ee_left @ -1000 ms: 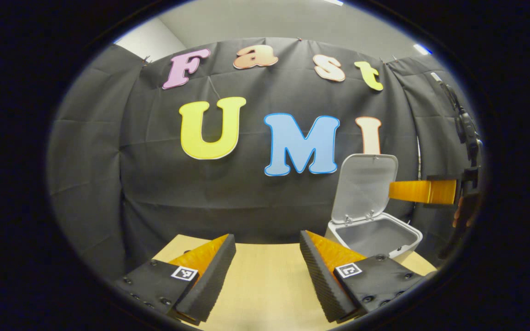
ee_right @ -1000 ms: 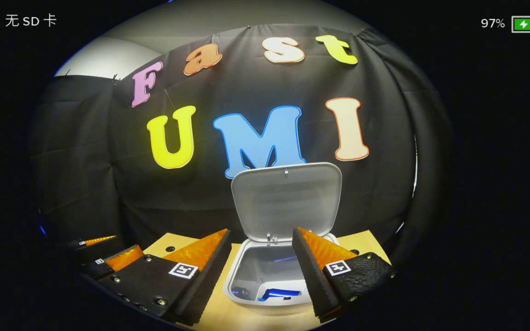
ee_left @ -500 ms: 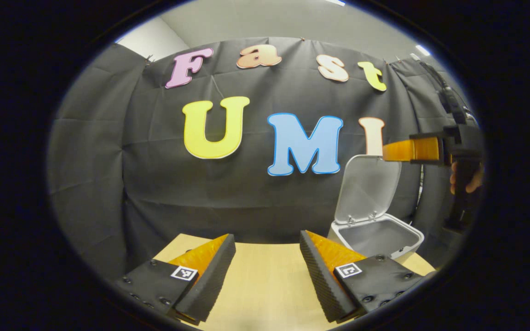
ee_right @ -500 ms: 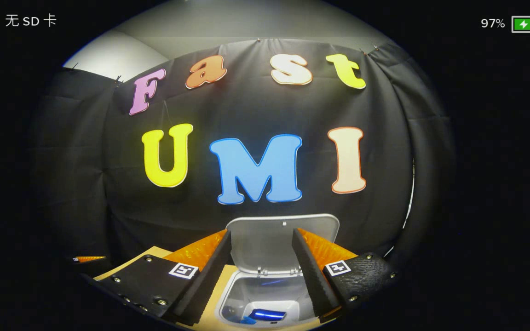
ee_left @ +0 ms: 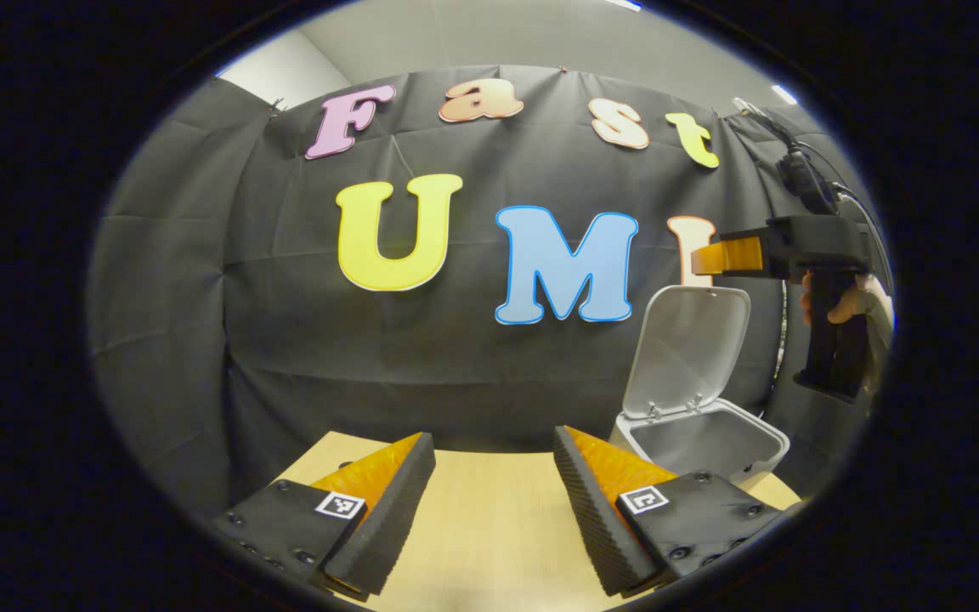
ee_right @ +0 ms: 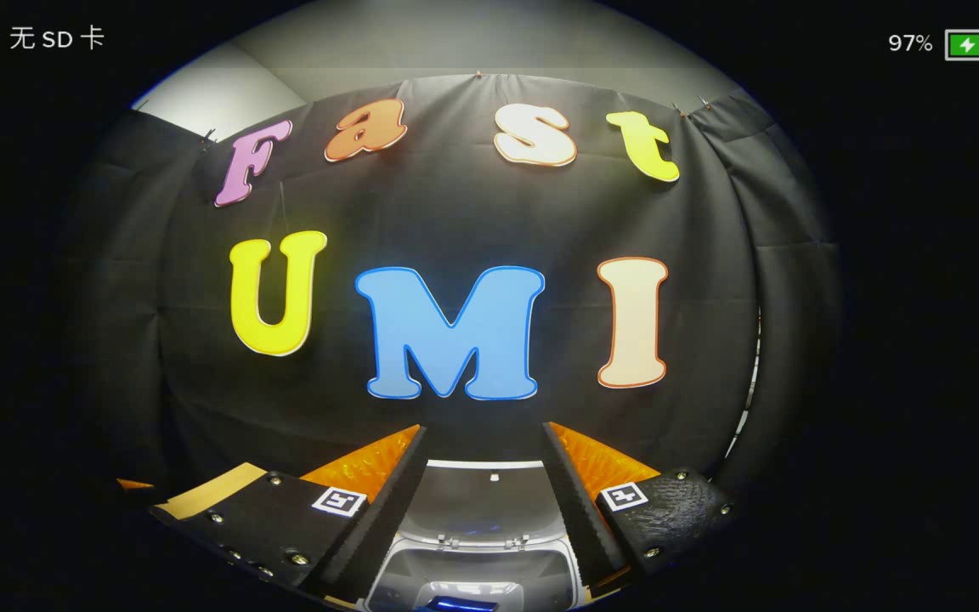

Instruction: Press the lid of the desktop garbage bin to open it, pick up the crumpled paper on the desktop and throw it into the bin, then pick up the pop can on the desktop and drop it into the bin, and finally close the garbage bin lid.

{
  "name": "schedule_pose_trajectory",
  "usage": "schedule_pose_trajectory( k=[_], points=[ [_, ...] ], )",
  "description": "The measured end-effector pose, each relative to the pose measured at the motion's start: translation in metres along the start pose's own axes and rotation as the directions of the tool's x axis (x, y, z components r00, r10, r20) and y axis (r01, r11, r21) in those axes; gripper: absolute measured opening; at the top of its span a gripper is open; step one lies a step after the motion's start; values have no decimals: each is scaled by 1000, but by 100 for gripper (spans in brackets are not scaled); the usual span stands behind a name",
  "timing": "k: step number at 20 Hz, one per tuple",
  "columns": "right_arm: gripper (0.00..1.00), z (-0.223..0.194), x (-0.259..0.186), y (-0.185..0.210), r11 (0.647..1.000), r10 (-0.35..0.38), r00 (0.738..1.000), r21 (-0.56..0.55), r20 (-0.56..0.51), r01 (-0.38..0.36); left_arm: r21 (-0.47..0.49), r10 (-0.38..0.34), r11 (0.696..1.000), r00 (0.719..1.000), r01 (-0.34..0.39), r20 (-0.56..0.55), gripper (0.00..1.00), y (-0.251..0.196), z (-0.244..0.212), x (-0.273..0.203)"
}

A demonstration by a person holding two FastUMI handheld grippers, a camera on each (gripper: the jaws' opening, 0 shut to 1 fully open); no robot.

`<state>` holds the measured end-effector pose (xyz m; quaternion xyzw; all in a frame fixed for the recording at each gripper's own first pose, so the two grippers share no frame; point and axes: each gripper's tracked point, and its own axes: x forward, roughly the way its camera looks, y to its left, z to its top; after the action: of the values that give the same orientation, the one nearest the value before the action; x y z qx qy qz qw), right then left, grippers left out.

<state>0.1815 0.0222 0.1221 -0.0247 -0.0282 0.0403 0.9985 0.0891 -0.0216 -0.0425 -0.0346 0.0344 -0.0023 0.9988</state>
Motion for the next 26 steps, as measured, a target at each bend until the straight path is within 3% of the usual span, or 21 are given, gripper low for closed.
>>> schedule_pose_trajectory(
  k=[4,12,20,26],
  points=[
    [85,-7,7,-2,1000,8,1000,7,-27,-8,-12,14,1000,1000,-14,-12,93,7,-2,0],
    [86,-31,-46,2,999,25,997,25,-68,-23,-34,-11,999,1000,11,0,95,-9,2,-12],
    [86,-100,-109,8,997,62,985,44,-158,-56,-26,-16,1000,1000,15,-12,95,-19,-14,-42],
    [86,-153,-124,9,995,90,960,53,-266,-78,-33,-12,999,1000,11,-21,95,-21,-18,-54]
  ],
)
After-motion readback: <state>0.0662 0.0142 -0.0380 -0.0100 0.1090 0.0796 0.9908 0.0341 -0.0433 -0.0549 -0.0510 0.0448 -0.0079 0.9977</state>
